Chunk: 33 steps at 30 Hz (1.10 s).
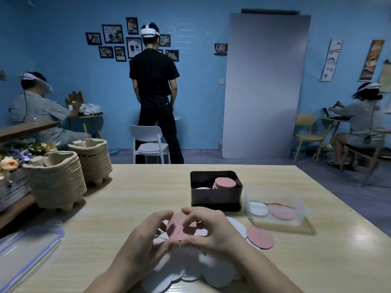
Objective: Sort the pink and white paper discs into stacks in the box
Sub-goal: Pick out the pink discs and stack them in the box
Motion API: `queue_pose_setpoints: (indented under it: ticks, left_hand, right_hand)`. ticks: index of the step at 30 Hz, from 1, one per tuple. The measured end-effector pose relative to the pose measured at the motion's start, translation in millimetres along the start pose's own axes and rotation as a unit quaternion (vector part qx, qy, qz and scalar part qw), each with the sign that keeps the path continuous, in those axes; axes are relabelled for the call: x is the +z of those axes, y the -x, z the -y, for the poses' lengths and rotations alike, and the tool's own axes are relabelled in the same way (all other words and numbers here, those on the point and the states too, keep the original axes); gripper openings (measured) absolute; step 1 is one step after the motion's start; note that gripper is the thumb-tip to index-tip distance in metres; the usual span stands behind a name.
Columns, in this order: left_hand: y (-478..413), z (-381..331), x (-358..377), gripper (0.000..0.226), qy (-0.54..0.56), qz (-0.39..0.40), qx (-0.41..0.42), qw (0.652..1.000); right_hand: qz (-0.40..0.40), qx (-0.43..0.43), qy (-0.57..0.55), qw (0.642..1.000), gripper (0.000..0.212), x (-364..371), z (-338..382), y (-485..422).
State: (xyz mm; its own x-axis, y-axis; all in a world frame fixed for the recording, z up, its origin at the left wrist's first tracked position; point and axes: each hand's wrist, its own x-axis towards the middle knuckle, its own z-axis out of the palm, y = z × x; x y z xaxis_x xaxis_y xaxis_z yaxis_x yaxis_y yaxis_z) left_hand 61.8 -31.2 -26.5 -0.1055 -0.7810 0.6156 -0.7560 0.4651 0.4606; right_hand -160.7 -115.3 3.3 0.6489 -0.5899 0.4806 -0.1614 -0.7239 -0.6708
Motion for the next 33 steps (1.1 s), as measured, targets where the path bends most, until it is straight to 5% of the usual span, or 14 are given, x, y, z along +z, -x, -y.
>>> queue_pose_setpoints:
  ticks: [9, 18, 24, 33]
  left_hand:
    - [-27, -56, 56, 0.056, 0.036, 0.038, 0.021, 0.998]
    - [-36, -96, 100, 0.046, -0.009, 0.105, 0.065, 0.992]
    - [-38, -105, 109, 0.082, -0.064, 0.183, 0.070, 0.979]
    - [-32, -103, 104, 0.062, -0.018, 0.146, 0.030, 0.989]
  right_hand:
    - [-0.022, 0.034, 0.076, 0.996, 0.037, -66, -1, 60]
    - [-0.145, 0.153, 0.055, 0.976, 0.037, -109, -20, 137]
    - [-0.181, 0.197, 0.041, 0.963, 0.039, -121, -34, 152]
    - [-0.169, 0.168, 0.097, 0.966, 0.039, -119, -43, 152]
